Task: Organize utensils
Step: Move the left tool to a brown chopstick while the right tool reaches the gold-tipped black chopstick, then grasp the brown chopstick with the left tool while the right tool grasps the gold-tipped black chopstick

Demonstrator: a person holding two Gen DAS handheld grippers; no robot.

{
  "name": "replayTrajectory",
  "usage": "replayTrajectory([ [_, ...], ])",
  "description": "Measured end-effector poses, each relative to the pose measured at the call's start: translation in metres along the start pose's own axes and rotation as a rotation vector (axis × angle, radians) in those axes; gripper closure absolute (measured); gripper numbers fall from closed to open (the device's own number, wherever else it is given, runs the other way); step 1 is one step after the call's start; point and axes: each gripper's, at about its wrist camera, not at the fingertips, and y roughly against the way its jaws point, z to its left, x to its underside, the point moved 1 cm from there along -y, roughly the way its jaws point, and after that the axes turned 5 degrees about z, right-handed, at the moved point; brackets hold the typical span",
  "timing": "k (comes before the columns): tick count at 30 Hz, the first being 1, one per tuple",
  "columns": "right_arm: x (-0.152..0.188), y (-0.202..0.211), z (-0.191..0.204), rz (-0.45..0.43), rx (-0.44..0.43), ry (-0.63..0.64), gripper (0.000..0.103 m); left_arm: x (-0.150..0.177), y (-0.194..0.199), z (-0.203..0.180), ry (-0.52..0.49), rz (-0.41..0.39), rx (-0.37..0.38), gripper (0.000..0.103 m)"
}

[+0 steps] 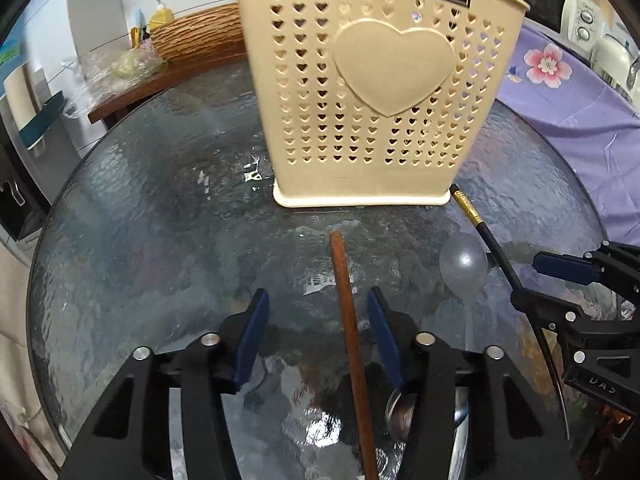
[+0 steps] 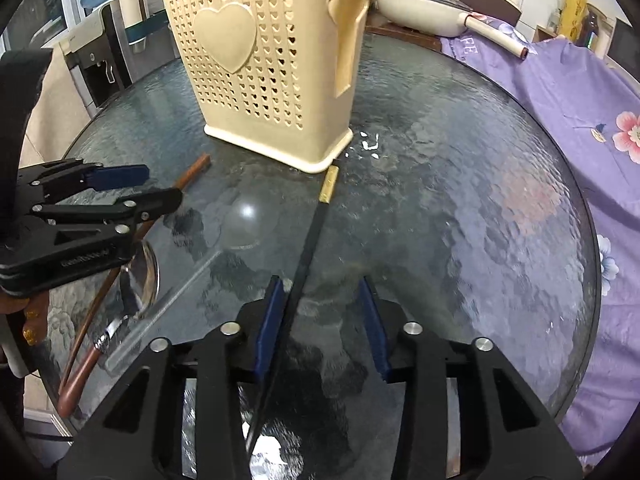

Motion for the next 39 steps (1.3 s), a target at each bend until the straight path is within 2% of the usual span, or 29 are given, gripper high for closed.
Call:
replayTrajectory([
  [8,-0.023,-0.011,0.004,0.013,-0.011,0.007,0.071,-0.008,-0.004,-0.001,-0.010,0.014,-0.002,0.066],
  [18,-0.045,-0.023,0.008,0.009,-0.004,0.003,0.081,-0.018,-0.007,-0.005,-0.016,0.022,0.003,0.070],
  [21,-0.046,-0.024,0.010,0.005,-0.003,0.025,0.088,-0.019,-0.008,-0.005,-0.009,0.018,-0.001,0.081],
  [23,-0.046,-0.024,0.011,0.005,0.004,0.035,0.088,-0.018,-0.008,-0.004,-0.010,0.016,-0.006,0.088],
  [26,-0.044,-0.023,0.011,0.004,0.001,0.037,0.089,-0.018,-0.007,-0.003,-0.009,0.012,-0.011,0.093],
  [39,-0.033,-0.018,-0.002,-0.010,-0.030,0.004,0.094,-0.016,-0.008,0.002,0.018,0.003,-0.009,0.096],
])
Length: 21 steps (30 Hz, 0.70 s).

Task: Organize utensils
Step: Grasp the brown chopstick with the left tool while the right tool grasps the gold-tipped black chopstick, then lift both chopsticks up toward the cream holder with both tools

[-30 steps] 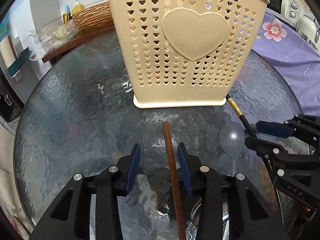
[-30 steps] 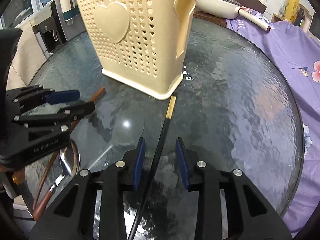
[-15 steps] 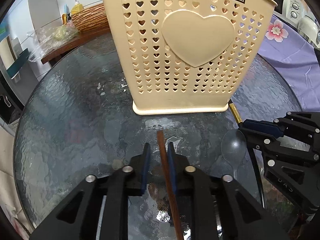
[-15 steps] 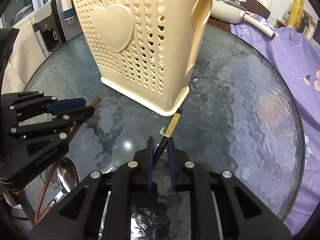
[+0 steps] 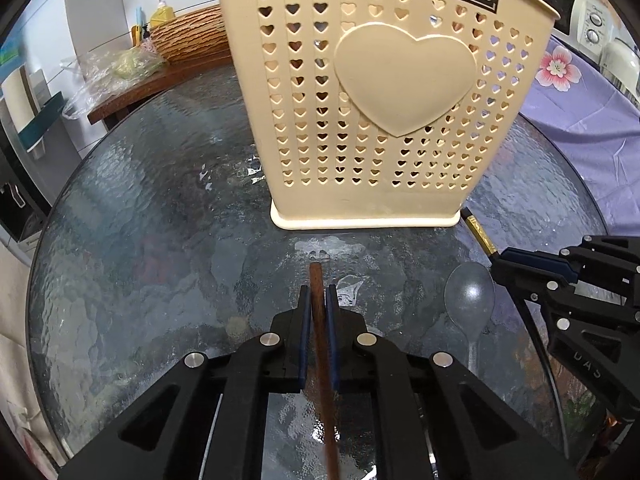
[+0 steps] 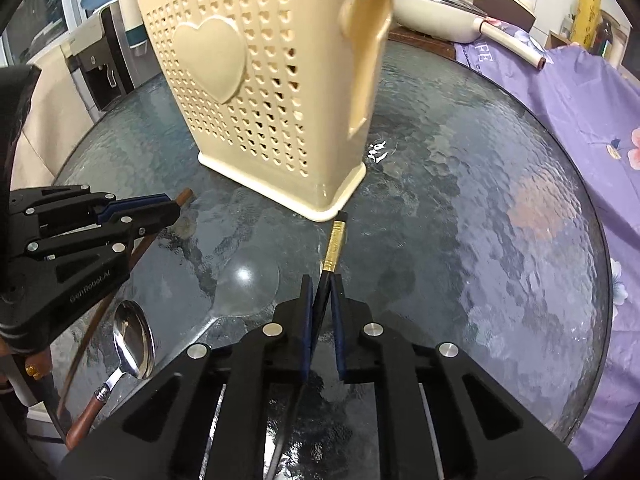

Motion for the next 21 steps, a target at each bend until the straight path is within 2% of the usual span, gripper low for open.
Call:
replayTrajectory([
  [6,0.003,0.007,-0.008,-0.034,-0.040,-0.024,0.096,0.001,0.005,0.004,0.018,-0.015,0.010,0.096],
  [14,0.003,0.012,-0.008,-0.049,-0.047,-0.025,0.096,-0.002,0.017,0.009,0.027,-0.048,0.006,0.096],
  [21,0.005,0.036,-0.016,-0.113,-0.121,-0.059,0.096,0.000,0.030,0.015,0.045,-0.078,0.015,0.096],
])
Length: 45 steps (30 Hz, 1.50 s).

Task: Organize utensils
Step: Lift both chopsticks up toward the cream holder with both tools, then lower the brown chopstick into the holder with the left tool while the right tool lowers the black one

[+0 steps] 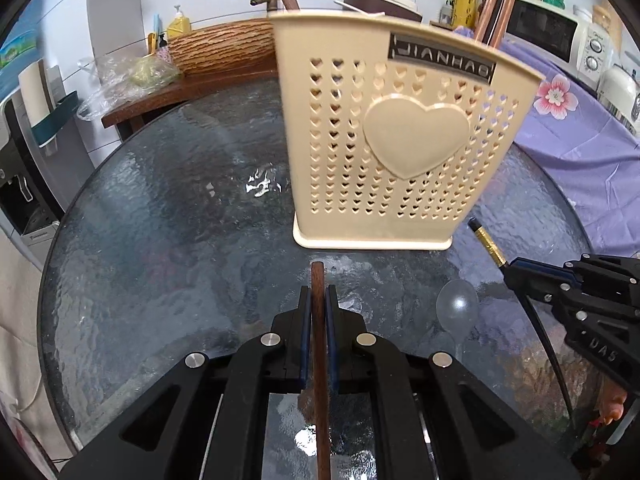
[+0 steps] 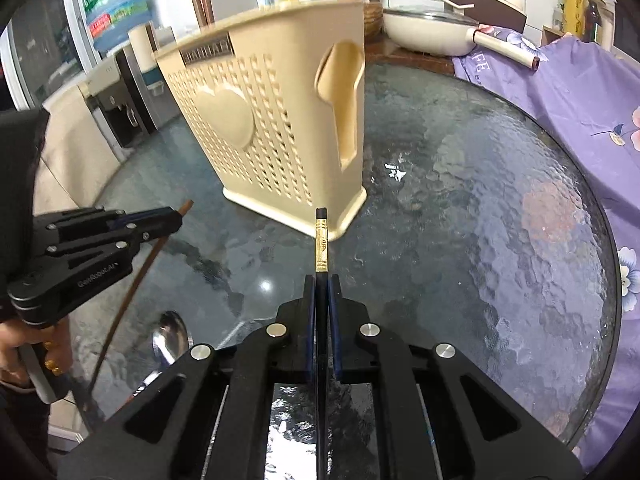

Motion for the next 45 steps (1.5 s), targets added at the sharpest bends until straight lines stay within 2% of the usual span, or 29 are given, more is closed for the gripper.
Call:
replayTrajectory([
  [11,-0.006,0.043,-0.012,-0.102,-0.126,-0.058,0.096,-0.005,0.045,0.003,0.024,-0.091,0.054,0.096],
  [17,-0.008,0.083,-0.008,-0.203,-0.158,-0.042,0.096,-0.005,0.077,0.003,0.033,-0.158,0.071,0.096],
  [27,-0.011,0.126,0.007,-0.301,-0.146,0.012,0.096,-0.010,0.122,0.000,0.020,-0.258,0.086,0.096],
  [45,-0.031,0.149,0.022,-0.348,-0.136,0.038,0.096,-0.030,0.163,0.005,0.026,-0.363,0.077,0.096],
])
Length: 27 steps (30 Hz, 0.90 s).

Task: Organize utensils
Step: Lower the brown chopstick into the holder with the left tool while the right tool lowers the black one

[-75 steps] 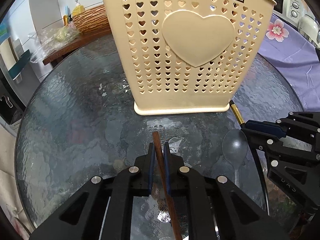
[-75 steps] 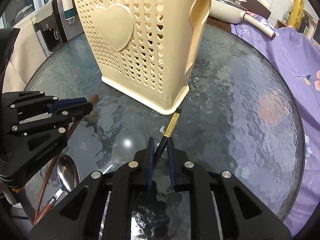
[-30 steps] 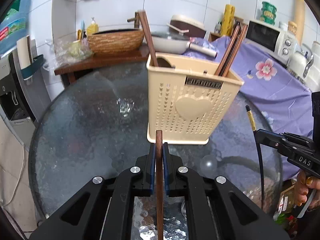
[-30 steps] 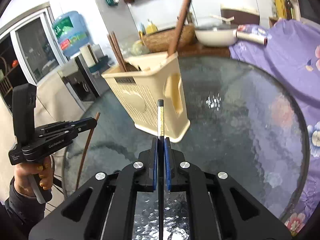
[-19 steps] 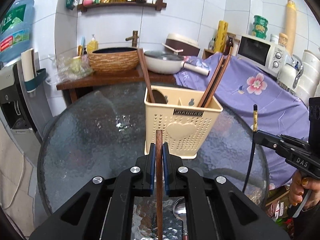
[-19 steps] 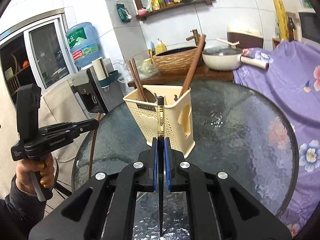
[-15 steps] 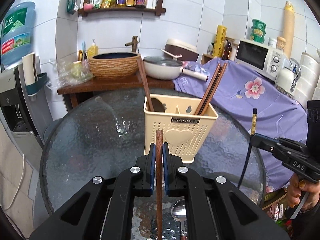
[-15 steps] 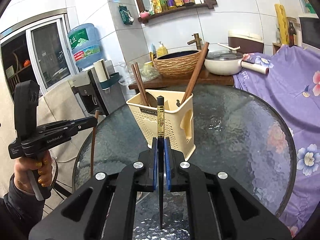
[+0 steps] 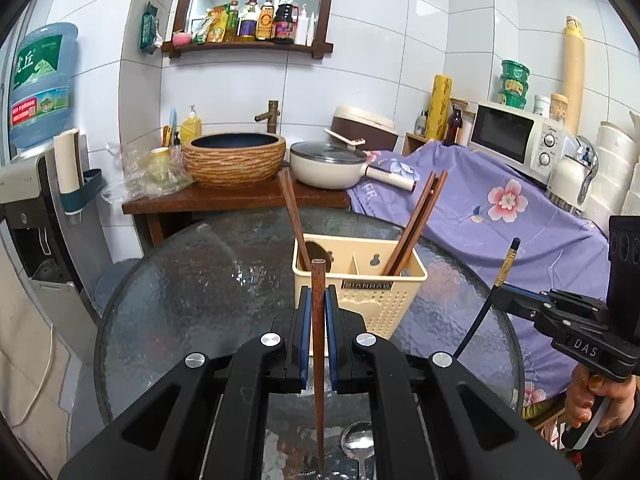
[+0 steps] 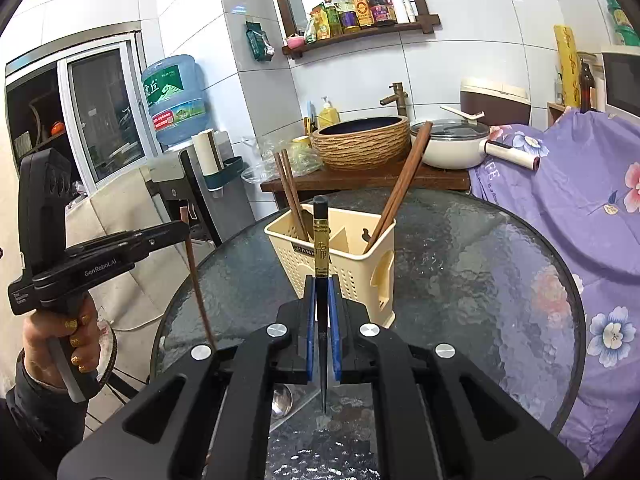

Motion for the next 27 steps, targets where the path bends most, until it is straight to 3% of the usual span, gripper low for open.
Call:
replayTrajectory([
  [16,-0.042,0.016,0.012,-0.011,-0.026,0.030,0.096,-0.051,0.026,-0.011,-0.028,-0.083,0.012,0.097],
  [27,-0.110,0.032,0.009,-0.069,-0.061,-0.030,0.096,-0.106,0.056,-0.032,-0.067,-0.179,0.004,0.097],
])
